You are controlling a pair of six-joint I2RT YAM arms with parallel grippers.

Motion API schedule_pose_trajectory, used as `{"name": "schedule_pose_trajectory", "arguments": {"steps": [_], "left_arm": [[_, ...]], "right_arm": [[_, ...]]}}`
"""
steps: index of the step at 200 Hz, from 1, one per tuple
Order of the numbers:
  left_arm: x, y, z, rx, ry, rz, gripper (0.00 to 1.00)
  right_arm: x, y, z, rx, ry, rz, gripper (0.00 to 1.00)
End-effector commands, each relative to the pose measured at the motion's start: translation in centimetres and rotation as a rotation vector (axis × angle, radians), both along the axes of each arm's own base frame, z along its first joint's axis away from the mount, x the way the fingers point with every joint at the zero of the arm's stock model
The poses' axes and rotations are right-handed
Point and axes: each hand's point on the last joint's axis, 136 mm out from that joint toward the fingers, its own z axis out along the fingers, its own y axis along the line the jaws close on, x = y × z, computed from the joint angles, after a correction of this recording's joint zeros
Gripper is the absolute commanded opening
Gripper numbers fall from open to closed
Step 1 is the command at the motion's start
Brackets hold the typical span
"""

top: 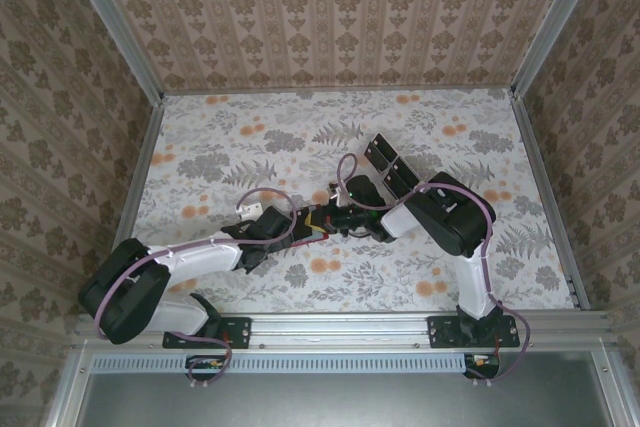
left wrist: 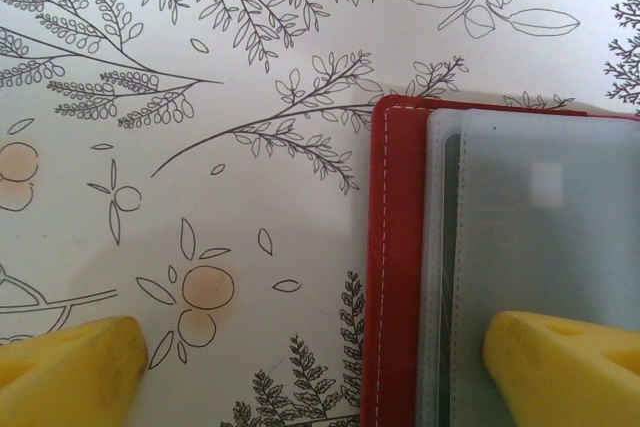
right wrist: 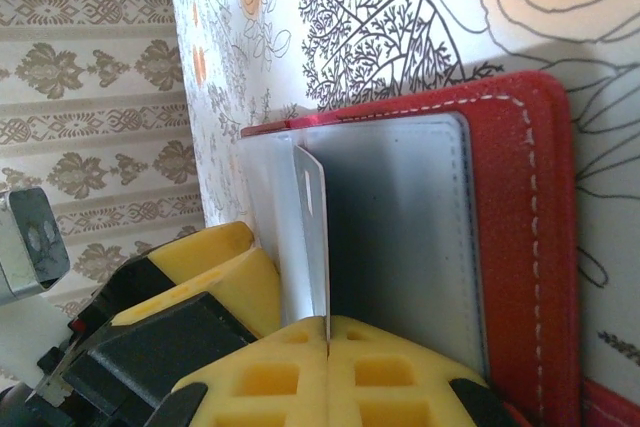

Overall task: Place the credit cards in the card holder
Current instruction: Insert the credit card into the card slot.

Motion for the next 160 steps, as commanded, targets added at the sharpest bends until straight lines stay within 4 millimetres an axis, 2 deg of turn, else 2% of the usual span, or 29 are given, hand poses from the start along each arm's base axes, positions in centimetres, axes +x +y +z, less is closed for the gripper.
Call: {"name": "schedule_pose_trajectory", "arguments": {"steps": [1, 38, 97, 137, 160], "left_arm": [[-6.0, 4.3, -4.8, 0.160, 0.265, -0.011, 1.00], [-6.0, 4.3, -4.9, 0.158, 0.266, -0.012, 1.00], [-5.8, 4.1, -4.6, 0.155, 0.258, -0.016, 1.00], [-4.3, 3.4, -1.6, 0.109, 0.176, -0.011, 1.00], [-3.6, 3.8, 0.0, 0.088, 0.136, 0.010, 1.00]], "right_arm": [[-2.4, -0.6, -3.4, -0.112, 0.147, 0.012, 0.00], [-2.2, 0.3, -2.8, -0.099, 0.134, 0.029, 0.00], [-2.0, 0.5, -2.8, -0.098, 0.124, 0.032, 0.00], [-1.7, 0.6, -2.8, -0.120, 0.107, 0.042, 0.00], [-1.6, 0.6, -3.2, -0.145, 0.102, 0.048, 0.00]]}}
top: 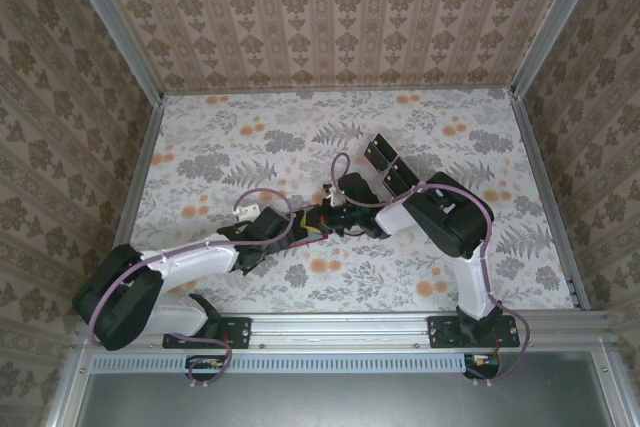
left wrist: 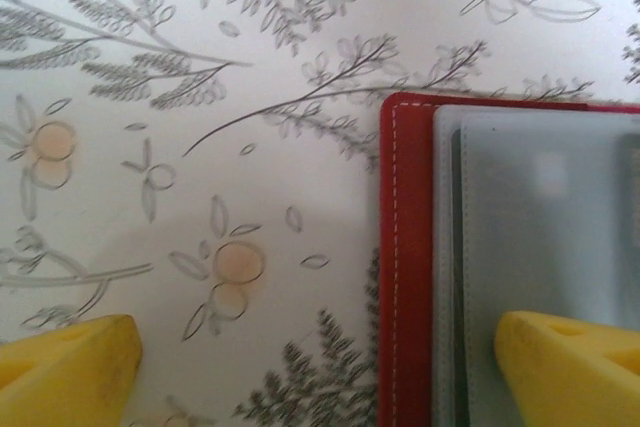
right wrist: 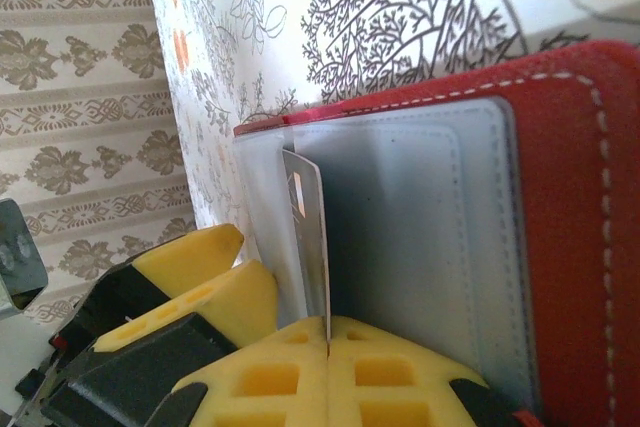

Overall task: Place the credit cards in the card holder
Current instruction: Insert the credit card into the card slot.

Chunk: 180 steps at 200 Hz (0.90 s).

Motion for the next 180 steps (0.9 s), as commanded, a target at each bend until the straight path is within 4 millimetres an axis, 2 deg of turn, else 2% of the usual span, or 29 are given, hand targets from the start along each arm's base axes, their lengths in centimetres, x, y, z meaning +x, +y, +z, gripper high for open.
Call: {"name": "schedule_pose_trajectory", "arguments": {"steps": [1, 34, 56, 80, 102, 142, 180], "left_arm": [[-2.9, 3.2, -0.9, 0.095, 0.123, 0.003, 1.00], [-3.1, 4.6, -0.5, 0.094, 0.125, 0.051, 1.00], [-3.5, 5.4, -1.0, 0.107, 0.152, 0.077, 1.00], [-3.6, 5.6, -1.5, 0.103, 0.162, 0.086, 1.00], [-3.3, 5.3, -1.8, 0.097, 0.162, 0.082, 1.00], [-2.7, 4.8, -2.2, 0.083, 0.155, 0.074, 1.00], [-2.3, 4.6, -2.3, 0.078, 0.145, 0.066, 1.00]], "right_arm": [[-1.3, -0.7, -3.2, -0.109, 0.070, 0.014, 0.00], [-1.2, -0.6, -3.5, -0.139, 0.057, 0.025, 0.00], [-1.2, -0.7, -3.2, -0.160, 0.046, 0.037, 0.17], [-1.0, -0.9, -2.0, -0.201, 0.003, 0.058, 0.38], [-0.7, -1.4, -0.5, -0.259, -0.046, 0.084, 0.48], [-0.1, -2.6, 1.0, -0.401, -0.114, 0.134, 0.54], [0.4, -3.2, 1.6, -0.481, -0.150, 0.160, 0.49]]}}
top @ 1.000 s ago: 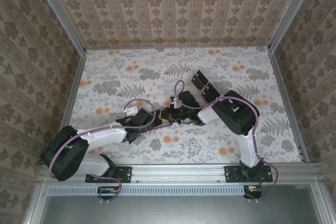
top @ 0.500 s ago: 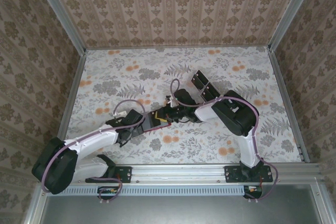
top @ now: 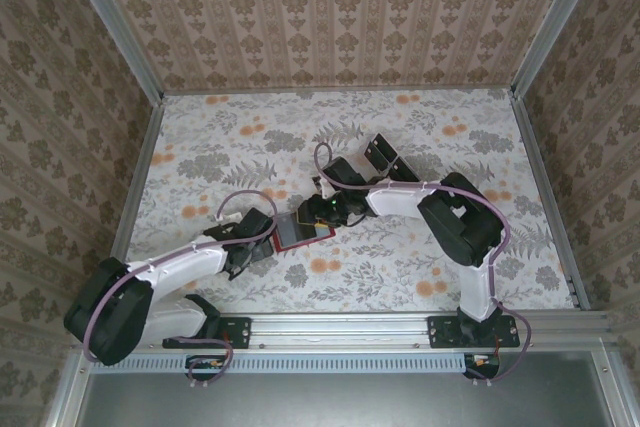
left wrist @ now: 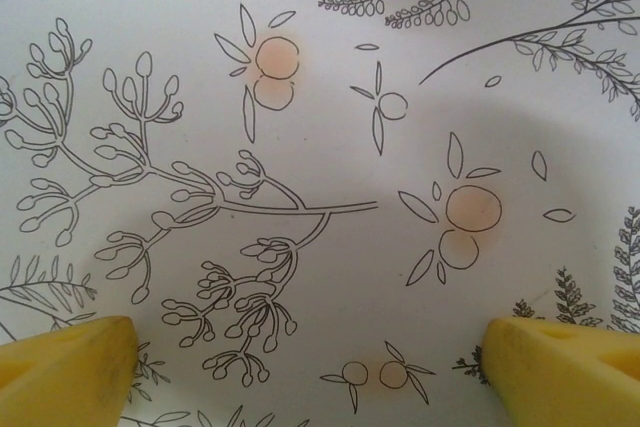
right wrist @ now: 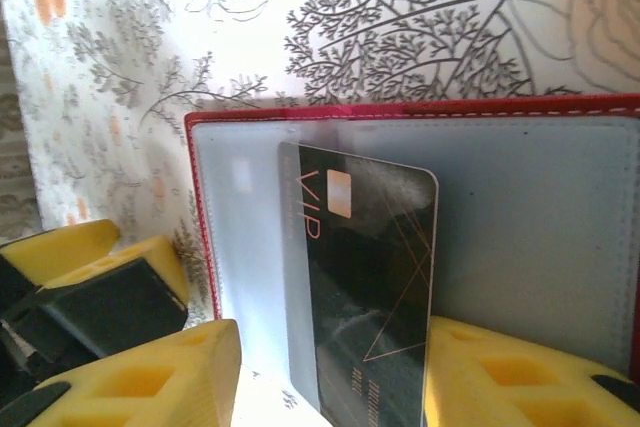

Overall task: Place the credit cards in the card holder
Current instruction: Insert the credit card into the card slot.

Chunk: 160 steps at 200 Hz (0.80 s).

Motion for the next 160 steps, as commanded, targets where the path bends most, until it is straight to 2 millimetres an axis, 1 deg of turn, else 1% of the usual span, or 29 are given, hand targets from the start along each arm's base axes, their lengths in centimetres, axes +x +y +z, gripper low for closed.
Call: {"name": "schedule_pose_trajectory", "arguments": {"steps": [1, 26, 49, 97, 134, 160], "left_arm": [[-0.1, 0.1, -1.2, 0.002, 0.027, -0.015, 1.00], [0.3, -0.2, -1.2, -0.005, 0.022, -0.024, 1.00], [0.7, -0.7, -1.1, -0.007, 0.020, -0.040, 1.00], [1.9, -2.0, -1.0, -0.025, 0.016, -0.067, 1.00], [3.0, -3.1, -0.9, -0.043, 0.007, -0.084, 1.00], [3.5, -3.6, -0.9, -0.042, 0.008, -0.097, 1.00]], "right_arm": [[-0.2, -1.6, 0.5, -0.114, -0.030, 0.029, 0.49], [0.1, -1.8, 0.3, -0.136, -0.031, 0.028, 0.48], [-0.1, -1.3, 0.0, -0.134, -0.020, 0.038, 0.48], [-0.5, 0.1, 0.1, -0.126, -0.019, 0.074, 0.47], [-1.4, 1.7, 0.6, -0.109, -0.018, 0.126, 0.45], [-1.8, 2.1, 0.5, -0.112, -0.015, 0.153, 0.45]]}}
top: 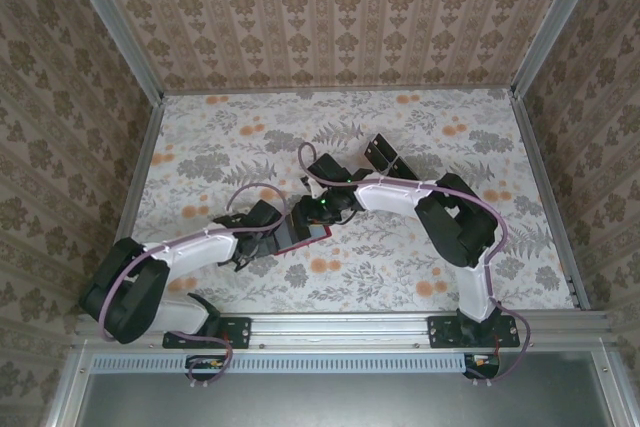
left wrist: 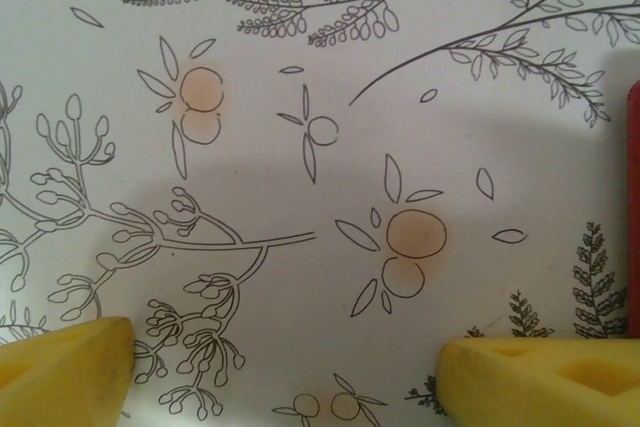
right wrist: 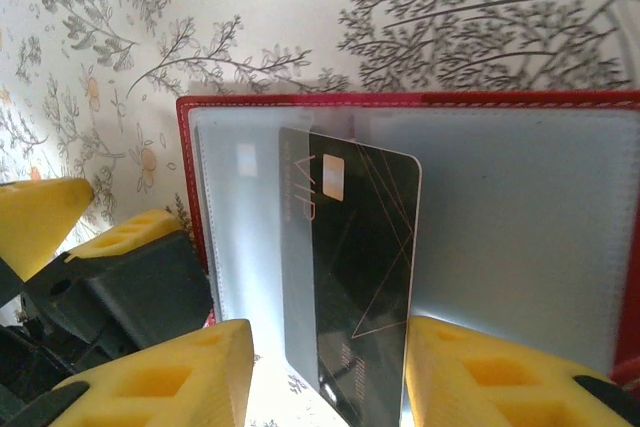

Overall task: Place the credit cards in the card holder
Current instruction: Insert the credit card into the card slot.

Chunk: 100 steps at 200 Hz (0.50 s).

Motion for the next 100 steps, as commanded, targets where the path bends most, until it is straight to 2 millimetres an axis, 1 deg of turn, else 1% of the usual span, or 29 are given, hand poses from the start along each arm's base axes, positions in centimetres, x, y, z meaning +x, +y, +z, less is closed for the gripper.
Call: {"name": "schedule_pose_trajectory", "arguments": {"steps": [1, 34, 49, 67, 86, 100], "left_arm": [[2.3, -2.4, -0.6, -0.098, -0.055, -0.023, 1.00], [2.4, -2.5, -0.7, -0.098, -0.054, -0.026, 1.00], [2.4, -2.4, -0.7, -0.096, -0.055, -0.025, 1.00], [2.4, -2.4, -0.7, -0.090, -0.053, -0.026, 1.00], [2.5, -2.3, -0.6, -0.088, -0.057, -0.024, 1.00], [2.4, -2.2, -0.7, -0.085, -0.055, -0.024, 1.00]], "right_arm": [[-0.9, 0.2, -0.5, -0.020, 0.029, 0.048, 0.45], [-0.8, -0.9, -0.5, -0.088, -0.005, 0.076, 0.50], [-0.4, -1.3, 0.2, -0.097, -0.033, 0.083, 0.52], [0.2, -1.6, 1.5, -0.098, -0.073, 0.084, 0.54], [1.0, -2.1, 2.5, -0.104, -0.105, 0.075, 0.53], [1.5, -2.3, 2.5, -0.123, -0.115, 0.075, 0.49]]}}
